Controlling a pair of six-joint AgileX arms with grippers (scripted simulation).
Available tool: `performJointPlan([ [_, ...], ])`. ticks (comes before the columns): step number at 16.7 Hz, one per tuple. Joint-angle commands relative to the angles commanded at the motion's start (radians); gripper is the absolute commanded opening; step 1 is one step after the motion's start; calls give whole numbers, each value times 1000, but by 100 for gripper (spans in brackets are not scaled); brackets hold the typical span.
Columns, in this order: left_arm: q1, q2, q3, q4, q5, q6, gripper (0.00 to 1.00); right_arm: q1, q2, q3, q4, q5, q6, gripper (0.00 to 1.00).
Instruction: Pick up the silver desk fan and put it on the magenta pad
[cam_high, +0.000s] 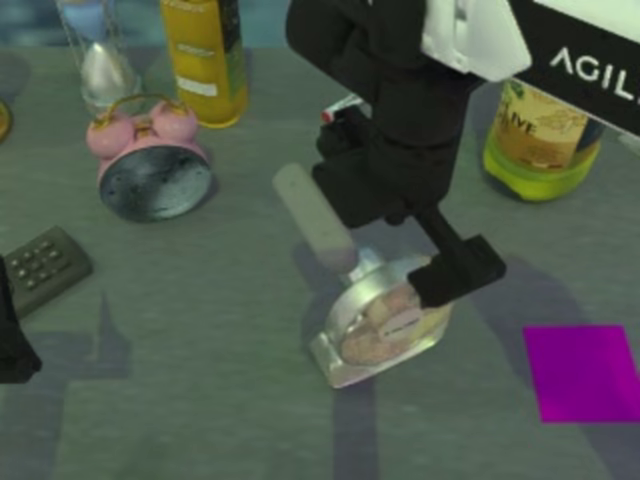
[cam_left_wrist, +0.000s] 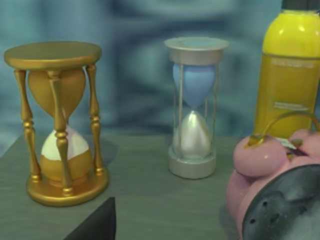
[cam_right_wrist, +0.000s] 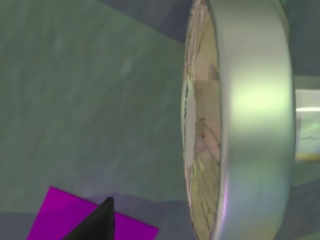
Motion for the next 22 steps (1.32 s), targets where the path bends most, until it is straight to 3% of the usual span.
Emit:
performJointPlan([
  [6,0,0,0,0,0,0,100,3,-6,-177,169,0,2,100],
  [11,0,0,0,0,0,0,100,4,-5,-191,183,0,2,100],
  [22,0,0,0,0,0,0,100,4,-5,-191,183,0,2,17],
])
